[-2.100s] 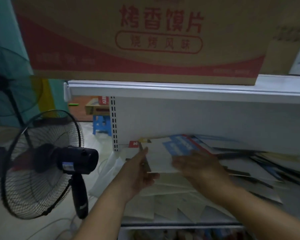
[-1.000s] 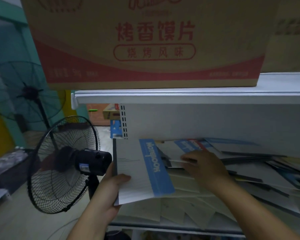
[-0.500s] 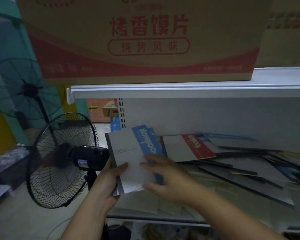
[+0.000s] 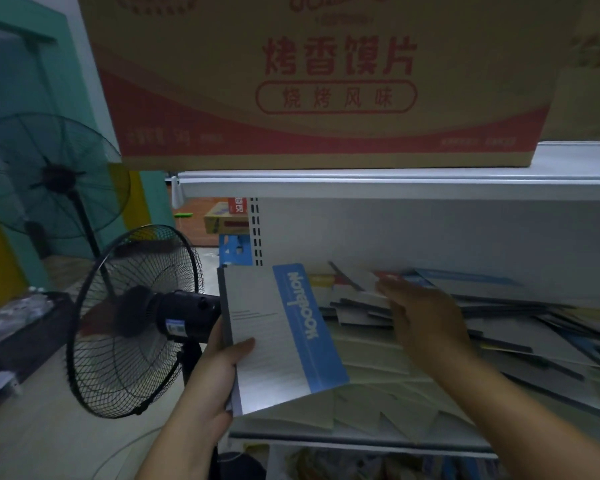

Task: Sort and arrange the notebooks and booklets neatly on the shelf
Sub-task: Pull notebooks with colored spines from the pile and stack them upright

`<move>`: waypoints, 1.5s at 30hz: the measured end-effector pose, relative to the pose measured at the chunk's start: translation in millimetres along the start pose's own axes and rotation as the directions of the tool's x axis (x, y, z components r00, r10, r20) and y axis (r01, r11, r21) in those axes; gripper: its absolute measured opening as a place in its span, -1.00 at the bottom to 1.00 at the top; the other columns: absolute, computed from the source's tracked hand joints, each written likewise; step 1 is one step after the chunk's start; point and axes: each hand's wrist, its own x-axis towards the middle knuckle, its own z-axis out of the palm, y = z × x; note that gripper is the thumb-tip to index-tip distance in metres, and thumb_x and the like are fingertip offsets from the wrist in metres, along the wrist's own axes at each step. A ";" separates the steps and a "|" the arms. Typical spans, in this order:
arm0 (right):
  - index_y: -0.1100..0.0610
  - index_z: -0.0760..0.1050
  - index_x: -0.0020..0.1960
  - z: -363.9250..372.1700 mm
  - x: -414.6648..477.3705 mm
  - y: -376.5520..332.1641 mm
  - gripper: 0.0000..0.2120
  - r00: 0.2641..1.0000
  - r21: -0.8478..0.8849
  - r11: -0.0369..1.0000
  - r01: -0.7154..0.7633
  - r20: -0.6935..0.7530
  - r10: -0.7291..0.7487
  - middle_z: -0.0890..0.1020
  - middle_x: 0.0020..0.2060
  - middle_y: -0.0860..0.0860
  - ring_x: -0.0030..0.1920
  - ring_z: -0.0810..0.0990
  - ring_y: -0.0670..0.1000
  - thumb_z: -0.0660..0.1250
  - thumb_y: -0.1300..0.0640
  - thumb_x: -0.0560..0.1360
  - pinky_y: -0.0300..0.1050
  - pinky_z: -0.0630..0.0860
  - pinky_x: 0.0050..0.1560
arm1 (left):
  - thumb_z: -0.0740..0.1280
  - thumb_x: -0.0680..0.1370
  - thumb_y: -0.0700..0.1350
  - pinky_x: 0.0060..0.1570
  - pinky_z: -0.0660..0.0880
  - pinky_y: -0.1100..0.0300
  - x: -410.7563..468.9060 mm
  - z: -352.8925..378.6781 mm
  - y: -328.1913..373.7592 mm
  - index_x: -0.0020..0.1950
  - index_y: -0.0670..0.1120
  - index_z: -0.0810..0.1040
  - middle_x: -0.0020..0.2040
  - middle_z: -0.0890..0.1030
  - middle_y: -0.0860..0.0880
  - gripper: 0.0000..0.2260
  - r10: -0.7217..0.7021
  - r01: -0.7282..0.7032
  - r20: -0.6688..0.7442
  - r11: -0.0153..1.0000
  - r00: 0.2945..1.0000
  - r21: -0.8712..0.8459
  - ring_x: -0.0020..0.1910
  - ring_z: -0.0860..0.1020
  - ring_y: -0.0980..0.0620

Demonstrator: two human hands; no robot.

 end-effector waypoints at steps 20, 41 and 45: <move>-0.09 0.26 0.43 -82.9 -29.1 -39.4 -0.41 0.889 -0.008 0.983 -0.186 0.425 0.171 0.21 0.48 -0.04 0.50 0.07 0.01 0.12 -0.25 0.45 -0.02 0.06 0.50 | 0.18 0.55 -0.30 -0.02 0.53 -0.09 -3.1 100.9 -4.0 0.19 0.00 0.55 0.09 0.66 -0.14 -0.68 -0.076 0.073 0.217 0.997 0.973 0.019 0.03 0.63 -0.21; 0.16 0.49 0.11 -359.8 -220.0 300.6 -0.72 0.233 0.641 0.086 -0.763 0.147 0.961 0.65 -0.01 0.14 -0.02 0.64 0.17 0.20 0.40 0.48 0.10 0.56 0.11 | 0.13 0.63 -0.23 -0.25 0.57 0.03 -130.4 546.3 -245.9 0.38 -0.06 0.31 0.04 0.60 -0.14 -0.68 -0.491 0.211 0.565 0.847 0.663 0.488 -0.10 0.62 -0.13; 0.12 0.47 0.10 -393.3 -255.4 335.0 -0.71 0.204 0.607 0.092 -0.789 0.117 0.972 0.64 -0.04 0.11 -0.07 0.63 0.12 0.14 0.40 0.50 0.03 0.56 0.04 | 0.15 0.63 -0.21 -0.27 0.55 0.08 -155.3 583.6 -293.1 0.30 -0.01 0.33 -0.04 0.60 -0.10 -0.75 -0.563 0.261 0.584 0.812 0.584 0.522 -0.14 0.61 -0.10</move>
